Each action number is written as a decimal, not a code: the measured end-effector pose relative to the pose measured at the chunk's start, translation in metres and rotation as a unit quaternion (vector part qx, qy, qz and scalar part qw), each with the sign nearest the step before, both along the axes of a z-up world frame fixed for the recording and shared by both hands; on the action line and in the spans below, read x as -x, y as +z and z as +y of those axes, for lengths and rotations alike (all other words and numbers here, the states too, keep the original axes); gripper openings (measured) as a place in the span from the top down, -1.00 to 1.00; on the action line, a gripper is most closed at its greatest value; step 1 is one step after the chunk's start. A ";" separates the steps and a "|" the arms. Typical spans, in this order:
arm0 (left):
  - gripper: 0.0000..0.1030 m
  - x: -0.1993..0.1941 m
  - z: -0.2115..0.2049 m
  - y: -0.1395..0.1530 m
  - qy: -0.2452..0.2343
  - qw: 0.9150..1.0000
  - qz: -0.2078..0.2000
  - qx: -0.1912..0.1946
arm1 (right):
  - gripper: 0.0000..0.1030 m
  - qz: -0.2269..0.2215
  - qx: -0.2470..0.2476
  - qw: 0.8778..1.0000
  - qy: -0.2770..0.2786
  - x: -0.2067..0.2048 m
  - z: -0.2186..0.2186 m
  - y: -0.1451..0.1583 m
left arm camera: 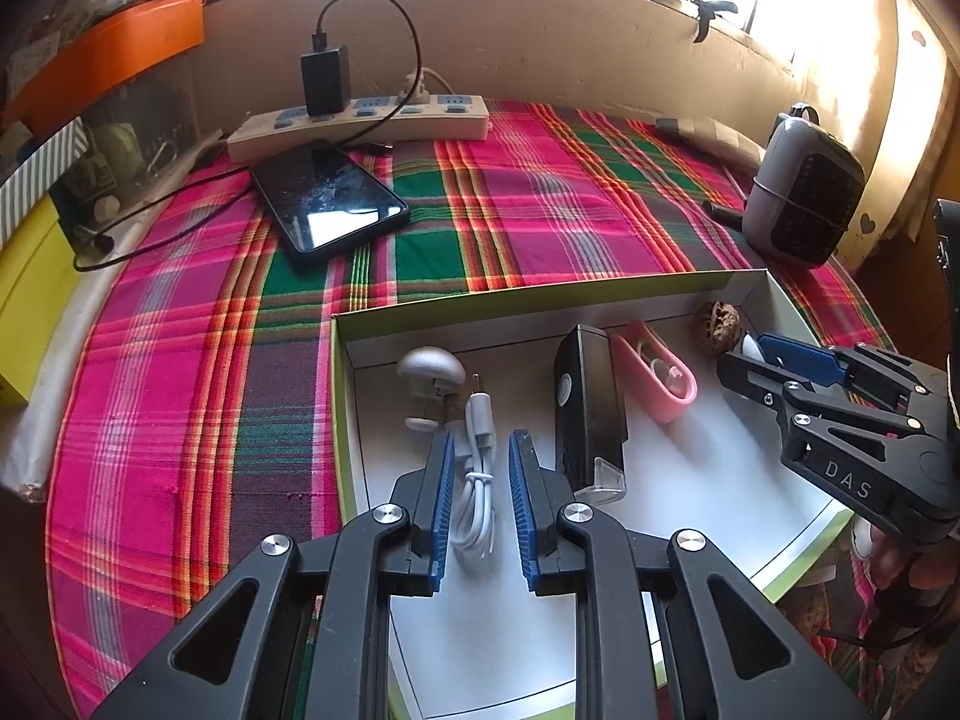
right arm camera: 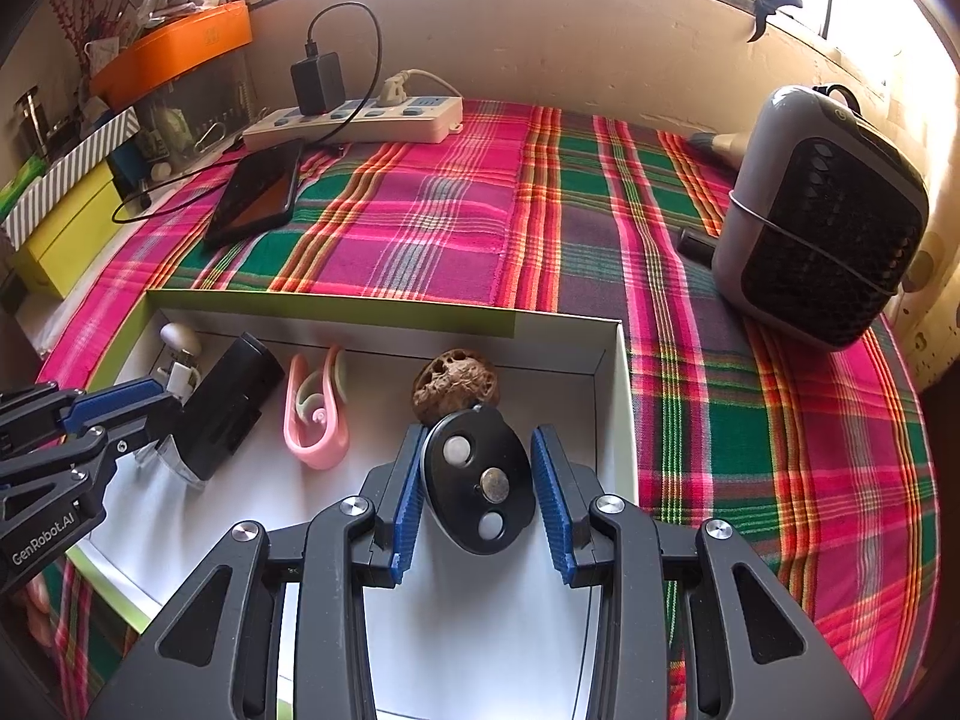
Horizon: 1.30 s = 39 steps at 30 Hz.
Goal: Organize objects
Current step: 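Open the left gripper releasing the cable while the right gripper releases the black object in the box, then withdraw both open grippers from the box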
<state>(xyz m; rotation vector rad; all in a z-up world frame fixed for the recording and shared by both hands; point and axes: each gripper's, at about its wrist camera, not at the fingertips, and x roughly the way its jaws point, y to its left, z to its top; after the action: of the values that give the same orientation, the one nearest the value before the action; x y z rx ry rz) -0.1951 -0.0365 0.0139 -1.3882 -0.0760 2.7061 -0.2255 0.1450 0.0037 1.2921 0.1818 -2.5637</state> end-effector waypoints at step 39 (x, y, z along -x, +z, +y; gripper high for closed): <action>0.57 -0.076 0.010 0.029 0.002 0.999 0.044 -0.013 | 0.13 0.072 0.002 0.997 -0.010 -0.078 -0.004 0.036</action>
<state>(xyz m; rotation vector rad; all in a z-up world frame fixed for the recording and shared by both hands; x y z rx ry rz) -0.1187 -0.0266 0.0429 -1.2609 -0.1078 2.7547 -0.1478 0.1409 0.0395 1.1119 0.1929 -2.6740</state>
